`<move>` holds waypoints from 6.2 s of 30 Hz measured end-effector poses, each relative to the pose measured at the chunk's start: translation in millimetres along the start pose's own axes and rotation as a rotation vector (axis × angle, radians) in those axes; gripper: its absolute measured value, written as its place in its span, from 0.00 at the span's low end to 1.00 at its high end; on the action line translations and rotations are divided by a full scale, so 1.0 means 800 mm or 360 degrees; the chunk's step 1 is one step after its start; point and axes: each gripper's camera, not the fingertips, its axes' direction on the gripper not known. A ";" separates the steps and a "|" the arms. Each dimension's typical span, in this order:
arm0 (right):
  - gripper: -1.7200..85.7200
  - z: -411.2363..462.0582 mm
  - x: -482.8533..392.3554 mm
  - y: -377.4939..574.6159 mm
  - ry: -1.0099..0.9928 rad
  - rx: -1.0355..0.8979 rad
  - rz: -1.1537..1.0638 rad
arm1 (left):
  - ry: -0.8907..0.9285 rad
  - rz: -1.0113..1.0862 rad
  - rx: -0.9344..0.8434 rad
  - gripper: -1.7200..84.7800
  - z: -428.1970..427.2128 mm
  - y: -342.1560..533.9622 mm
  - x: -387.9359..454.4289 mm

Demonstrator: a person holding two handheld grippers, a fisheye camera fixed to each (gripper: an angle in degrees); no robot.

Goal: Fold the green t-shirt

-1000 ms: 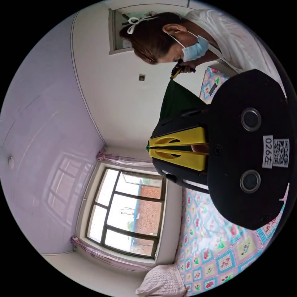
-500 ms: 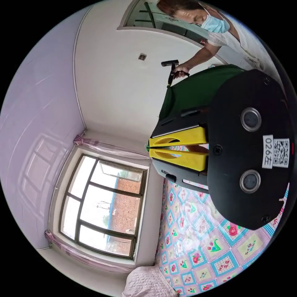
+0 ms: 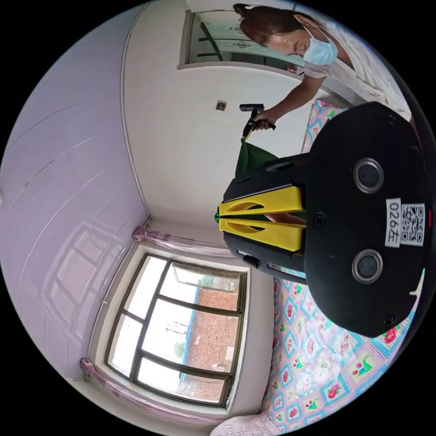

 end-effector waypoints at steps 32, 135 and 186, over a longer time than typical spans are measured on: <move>0.00 -0.023 0.102 0.717 0.0340 -0.1299 0.0820 | -0.0172 -0.1444 -0.1304 0.01 -0.128 0.722 -0.047; 0.01 0.097 -0.002 0.648 0.0251 -0.1705 0.0334 | -0.0019 -0.0918 -0.2237 0.01 0.066 0.794 0.052; 0.00 0.516 0.149 0.510 0.0720 -0.1076 0.0741 | -0.0316 -0.0660 -0.1785 0.01 0.333 0.764 -0.112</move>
